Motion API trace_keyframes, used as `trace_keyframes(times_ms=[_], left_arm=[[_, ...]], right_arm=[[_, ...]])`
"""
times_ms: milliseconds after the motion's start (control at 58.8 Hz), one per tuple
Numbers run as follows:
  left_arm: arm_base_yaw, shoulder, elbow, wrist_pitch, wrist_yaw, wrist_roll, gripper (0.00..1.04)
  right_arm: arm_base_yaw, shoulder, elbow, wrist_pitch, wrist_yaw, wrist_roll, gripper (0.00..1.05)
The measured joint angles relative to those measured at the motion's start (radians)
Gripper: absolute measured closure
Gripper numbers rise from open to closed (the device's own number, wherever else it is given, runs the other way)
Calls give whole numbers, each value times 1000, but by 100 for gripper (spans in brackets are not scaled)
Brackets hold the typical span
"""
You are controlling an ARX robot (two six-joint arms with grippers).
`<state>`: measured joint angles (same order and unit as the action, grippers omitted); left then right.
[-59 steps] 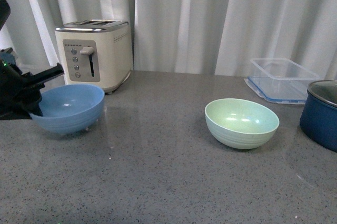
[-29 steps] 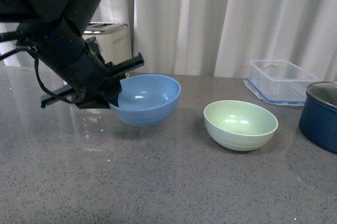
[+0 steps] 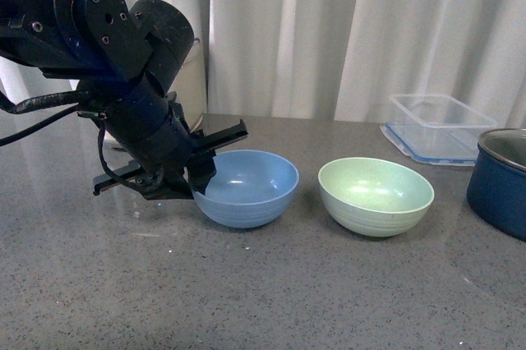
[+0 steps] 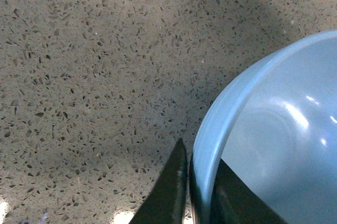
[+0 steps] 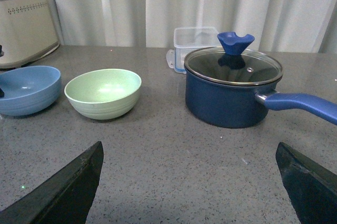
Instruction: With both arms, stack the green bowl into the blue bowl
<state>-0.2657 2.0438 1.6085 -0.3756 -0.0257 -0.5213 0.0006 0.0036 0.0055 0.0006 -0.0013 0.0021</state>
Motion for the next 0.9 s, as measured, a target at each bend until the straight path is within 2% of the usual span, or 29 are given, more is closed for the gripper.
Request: trace_keyframes(times_ms=[102,136,221,289,323,374,408,459,476,527,663,816,867,901], left_arm=[[0,-3,0,2,12,2,75],[0,-8,0,8,30,4,65],[0,-42,-15,37,48,12,51],[1,-129,-70,127,35,48,35],[2,-205,-128,219,5,92,26],[8,-295,-199,327,-2,139,17],[8,-373,-266,426,-47,196,12],[16,-496,-407,658,-177,316,23],[23,-542,-469,741,-192,372,29],[39,-608,-573,846,-187,425,38],[90,-710,-873,990,-150,491,66],[124,-797,-1070,1059,-111,504,93],[131,-830,-1106,1076,-103,506,100],[138,-862,-1139,1090,-96,510,101]], right_arm=[[0,0,0,0,0,0,10],[0,0,0,0,0,0,10],[0,0,0,0,0,0,10],[0,0,0,0,0,0,10],[0,0,0,0,0,0,10],[0,0,0,0,0,0,10],[0,0,0,0,0,0,10],[0,0,0,0,0,0,10],[0,0,0,0,0,0,10],[0,0,0,0,0,0,10],[0,0,0,0,0,0,10],[0,0,0,0,0,0,10],[0,0,0,0,0,0,10],[0,0,0,0,0,0,10]])
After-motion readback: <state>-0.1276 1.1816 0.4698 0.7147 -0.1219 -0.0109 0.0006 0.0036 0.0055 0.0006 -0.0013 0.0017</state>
